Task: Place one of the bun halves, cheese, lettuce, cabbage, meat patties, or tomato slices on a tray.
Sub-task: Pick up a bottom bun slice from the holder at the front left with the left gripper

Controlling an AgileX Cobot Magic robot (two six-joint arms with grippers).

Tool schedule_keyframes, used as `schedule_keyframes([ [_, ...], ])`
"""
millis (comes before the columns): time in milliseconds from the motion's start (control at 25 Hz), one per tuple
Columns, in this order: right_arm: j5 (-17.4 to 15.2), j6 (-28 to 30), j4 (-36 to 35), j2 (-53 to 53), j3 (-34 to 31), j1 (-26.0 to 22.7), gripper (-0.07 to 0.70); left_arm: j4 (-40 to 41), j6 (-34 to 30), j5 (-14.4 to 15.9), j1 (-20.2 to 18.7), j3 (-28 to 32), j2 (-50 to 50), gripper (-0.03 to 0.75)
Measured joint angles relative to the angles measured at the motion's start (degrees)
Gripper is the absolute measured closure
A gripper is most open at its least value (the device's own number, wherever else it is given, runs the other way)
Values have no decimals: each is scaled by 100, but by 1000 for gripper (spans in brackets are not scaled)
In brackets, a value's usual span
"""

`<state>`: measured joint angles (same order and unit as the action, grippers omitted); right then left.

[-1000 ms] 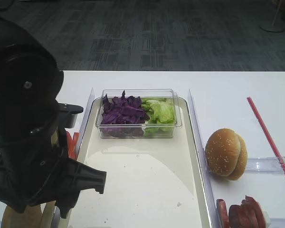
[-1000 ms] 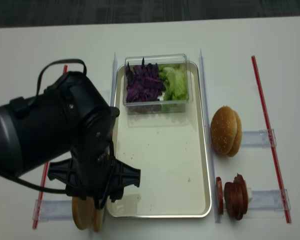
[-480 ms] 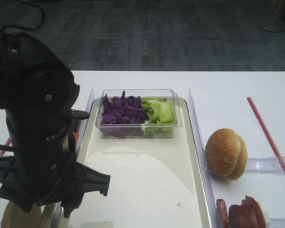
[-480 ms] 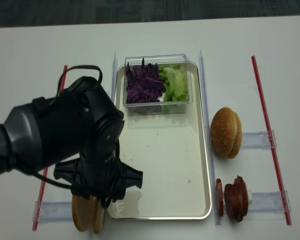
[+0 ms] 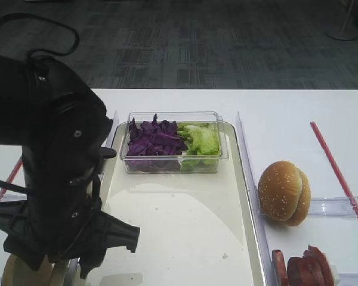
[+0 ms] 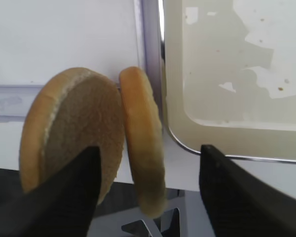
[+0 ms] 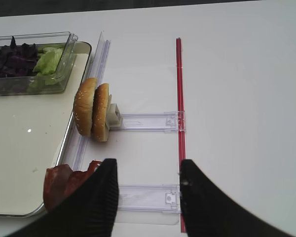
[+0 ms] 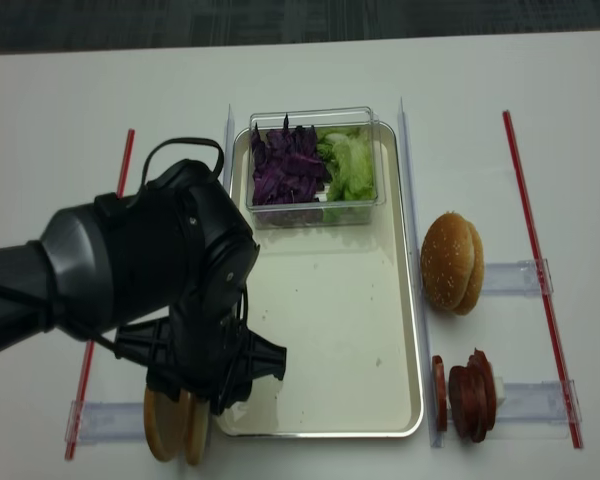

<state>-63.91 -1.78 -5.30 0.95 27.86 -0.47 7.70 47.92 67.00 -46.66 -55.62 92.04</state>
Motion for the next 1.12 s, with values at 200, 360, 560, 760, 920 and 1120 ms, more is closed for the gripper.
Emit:
schedule_keyframes([
  [200,0,0,0,0,0,0,295,14,0,-17,0,-31,142,301],
  [360,0,0,0,0,0,0,295,22,0,-26,0,-39,192,301],
  [560,0,0,0,0,0,0,295,36,0,-43,0,-39,225,309],
  [760,0,0,0,0,0,0,295,36,0,-52,0,-39,225,358],
  [920,0,0,0,0,0,0,295,36,0,-52,0,-39,225,413],
  [1120,0,0,0,0,0,0,295,36,0,-52,0,-39,225,458],
])
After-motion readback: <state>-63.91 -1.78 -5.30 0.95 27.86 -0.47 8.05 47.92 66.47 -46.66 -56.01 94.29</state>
